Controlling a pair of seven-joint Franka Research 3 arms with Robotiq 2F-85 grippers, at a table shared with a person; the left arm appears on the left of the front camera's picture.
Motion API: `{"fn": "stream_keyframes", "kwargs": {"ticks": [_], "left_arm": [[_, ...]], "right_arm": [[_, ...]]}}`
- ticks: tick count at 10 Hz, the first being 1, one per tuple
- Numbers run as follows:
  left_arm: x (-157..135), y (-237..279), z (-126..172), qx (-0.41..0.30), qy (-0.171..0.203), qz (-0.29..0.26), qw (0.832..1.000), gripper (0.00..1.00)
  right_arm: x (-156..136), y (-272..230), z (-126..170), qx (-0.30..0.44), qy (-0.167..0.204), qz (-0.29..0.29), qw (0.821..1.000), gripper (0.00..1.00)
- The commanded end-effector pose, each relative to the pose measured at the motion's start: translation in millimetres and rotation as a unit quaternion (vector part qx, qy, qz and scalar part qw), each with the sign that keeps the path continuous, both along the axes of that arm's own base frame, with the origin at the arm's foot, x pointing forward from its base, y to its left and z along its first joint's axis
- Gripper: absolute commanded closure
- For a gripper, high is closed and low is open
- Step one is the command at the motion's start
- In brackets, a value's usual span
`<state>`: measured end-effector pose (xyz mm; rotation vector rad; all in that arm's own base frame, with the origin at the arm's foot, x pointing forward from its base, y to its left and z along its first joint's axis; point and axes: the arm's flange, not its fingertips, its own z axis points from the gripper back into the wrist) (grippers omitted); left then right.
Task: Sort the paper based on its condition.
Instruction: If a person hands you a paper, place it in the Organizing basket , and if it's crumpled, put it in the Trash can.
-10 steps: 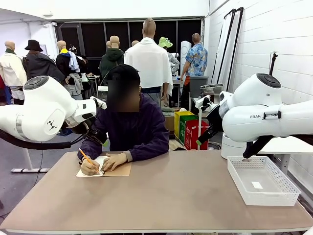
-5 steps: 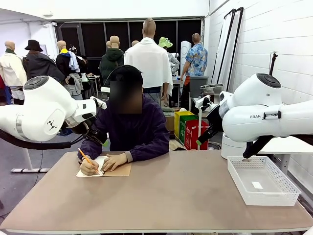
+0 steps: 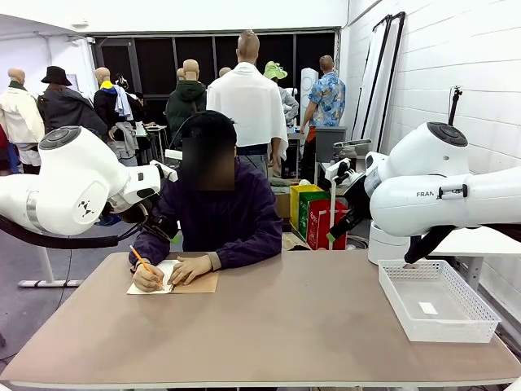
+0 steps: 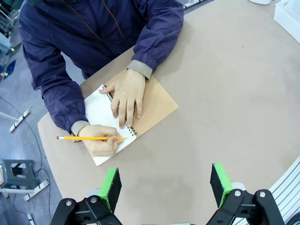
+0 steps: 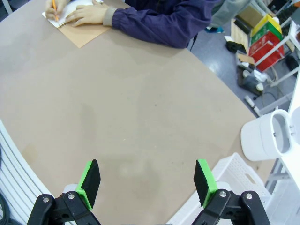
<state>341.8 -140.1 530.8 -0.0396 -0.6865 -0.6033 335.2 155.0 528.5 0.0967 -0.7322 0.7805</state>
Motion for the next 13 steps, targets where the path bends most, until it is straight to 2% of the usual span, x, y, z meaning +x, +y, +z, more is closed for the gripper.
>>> {"fn": "stream_keyframes", "kwargs": {"ticks": [1, 13], "left_arm": [[0.7, 0.6, -1.0, 0.001, 0.001, 0.000, 1.000, 0.00], [0.7, 0.6, -1.0, 0.001, 0.001, 0.000, 1.000, 0.00]], "right_arm": [[0.5, -0.4, -0.5, 0.001, 0.001, -0.001, 1.000, 0.00], [0.5, -0.4, -0.5, 0.001, 0.001, -0.001, 1.000, 0.00]]}}
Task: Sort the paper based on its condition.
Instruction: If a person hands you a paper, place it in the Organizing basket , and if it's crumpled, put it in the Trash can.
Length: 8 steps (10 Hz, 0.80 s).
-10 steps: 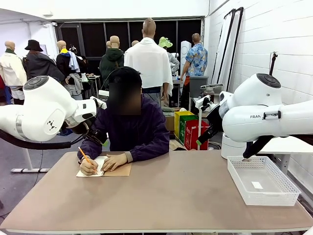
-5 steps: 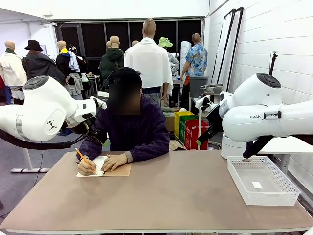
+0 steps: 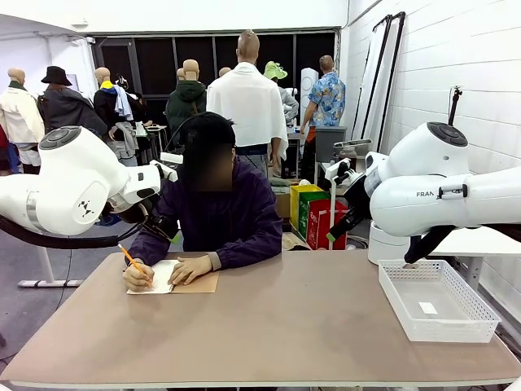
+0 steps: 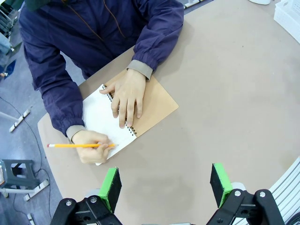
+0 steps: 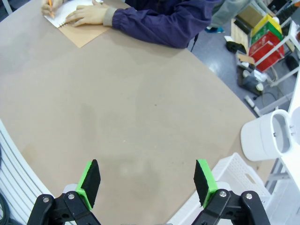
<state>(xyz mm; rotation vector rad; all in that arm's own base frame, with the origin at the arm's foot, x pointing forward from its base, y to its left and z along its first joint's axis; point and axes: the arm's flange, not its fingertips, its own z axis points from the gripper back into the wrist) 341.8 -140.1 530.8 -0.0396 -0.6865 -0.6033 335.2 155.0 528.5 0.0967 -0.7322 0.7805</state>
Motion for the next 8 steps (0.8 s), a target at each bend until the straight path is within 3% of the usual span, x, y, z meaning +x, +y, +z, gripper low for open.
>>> {"fn": "stream_keyframes", "kwargs": {"ticks": [1, 8], "left_arm": [[0.7, 0.6, -1.0, 0.001, 0.001, 0.000, 1.000, 0.00], [0.7, 0.6, -1.0, 0.001, 0.001, 0.000, 1.000, 0.00]], "right_arm": [[0.5, -0.4, -0.5, 0.001, 0.001, -0.001, 1.000, 0.00], [0.5, -0.4, -0.5, 0.001, 0.001, -0.001, 1.000, 0.00]]}}
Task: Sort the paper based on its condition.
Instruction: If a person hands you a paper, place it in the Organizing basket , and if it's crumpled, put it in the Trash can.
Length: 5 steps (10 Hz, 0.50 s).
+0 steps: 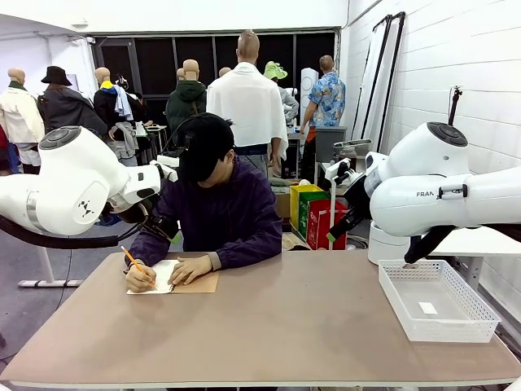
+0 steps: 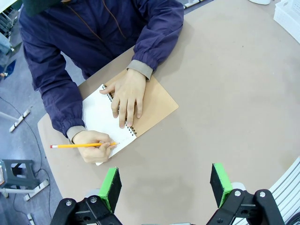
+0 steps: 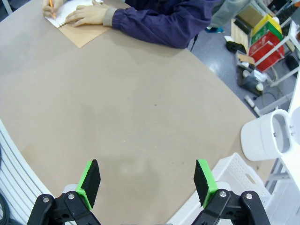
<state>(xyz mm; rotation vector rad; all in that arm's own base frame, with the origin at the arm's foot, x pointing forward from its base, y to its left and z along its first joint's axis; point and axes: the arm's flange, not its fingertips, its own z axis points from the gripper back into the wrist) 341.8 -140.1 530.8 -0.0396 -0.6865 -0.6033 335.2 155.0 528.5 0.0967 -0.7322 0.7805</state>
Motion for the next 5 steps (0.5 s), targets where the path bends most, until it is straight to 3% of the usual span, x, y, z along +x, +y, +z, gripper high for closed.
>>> {"fn": "stream_keyframes", "kwargs": {"ticks": [1, 5], "left_arm": [[0.7, 0.6, -1.0, 0.001, 0.001, 0.000, 1.000, 0.00], [0.7, 0.6, -1.0, 0.001, 0.001, 0.000, 1.000, 0.00]], "right_arm": [[0.5, -0.4, -0.5, 0.001, 0.001, -0.001, 1.000, 0.00], [0.5, -0.4, -0.5, 0.001, 0.001, -0.001, 1.000, 0.00]]}}
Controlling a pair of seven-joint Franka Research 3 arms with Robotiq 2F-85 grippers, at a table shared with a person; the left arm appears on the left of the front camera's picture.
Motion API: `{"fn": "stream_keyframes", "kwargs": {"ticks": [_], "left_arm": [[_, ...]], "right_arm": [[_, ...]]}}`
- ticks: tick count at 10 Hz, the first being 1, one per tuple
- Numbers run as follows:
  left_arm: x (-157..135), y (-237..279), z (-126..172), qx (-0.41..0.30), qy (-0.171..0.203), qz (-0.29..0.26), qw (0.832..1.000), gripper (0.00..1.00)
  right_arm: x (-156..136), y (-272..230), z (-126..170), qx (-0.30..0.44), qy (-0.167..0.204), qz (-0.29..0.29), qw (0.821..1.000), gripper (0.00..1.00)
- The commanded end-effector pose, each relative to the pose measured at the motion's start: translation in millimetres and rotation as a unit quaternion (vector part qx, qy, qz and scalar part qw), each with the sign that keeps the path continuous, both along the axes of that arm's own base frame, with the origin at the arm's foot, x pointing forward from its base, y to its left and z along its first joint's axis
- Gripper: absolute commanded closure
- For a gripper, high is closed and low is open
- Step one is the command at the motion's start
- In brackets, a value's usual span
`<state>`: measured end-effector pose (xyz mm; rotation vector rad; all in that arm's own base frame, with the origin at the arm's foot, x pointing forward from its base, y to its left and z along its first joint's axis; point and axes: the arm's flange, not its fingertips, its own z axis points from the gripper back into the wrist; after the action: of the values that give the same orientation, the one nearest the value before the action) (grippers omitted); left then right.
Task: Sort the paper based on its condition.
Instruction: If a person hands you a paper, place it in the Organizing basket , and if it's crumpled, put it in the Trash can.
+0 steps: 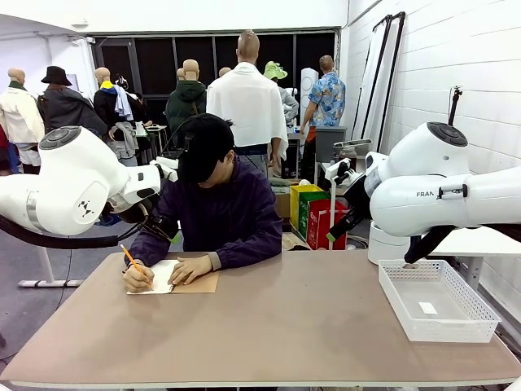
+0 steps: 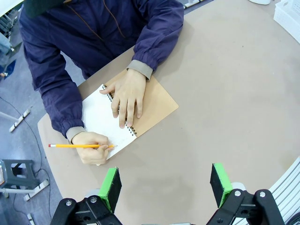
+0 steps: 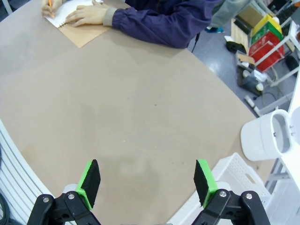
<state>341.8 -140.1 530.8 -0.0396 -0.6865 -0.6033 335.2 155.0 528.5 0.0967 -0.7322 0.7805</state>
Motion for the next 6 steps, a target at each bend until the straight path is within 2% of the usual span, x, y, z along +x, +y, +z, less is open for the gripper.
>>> {"fn": "stream_keyframes", "kwargs": {"ticks": [1, 6], "left_arm": [[0.7, 0.6, -1.0, 0.001, 0.001, 0.000, 1.000, 0.00], [0.7, 0.6, -1.0, 0.001, 0.001, 0.000, 1.000, 0.00]], "right_arm": [[0.5, -0.4, -0.5, 0.001, 0.001, -0.001, 1.000, 0.00], [0.5, -0.4, -0.5, 0.001, 0.001, -0.001, 1.000, 0.00]]}}
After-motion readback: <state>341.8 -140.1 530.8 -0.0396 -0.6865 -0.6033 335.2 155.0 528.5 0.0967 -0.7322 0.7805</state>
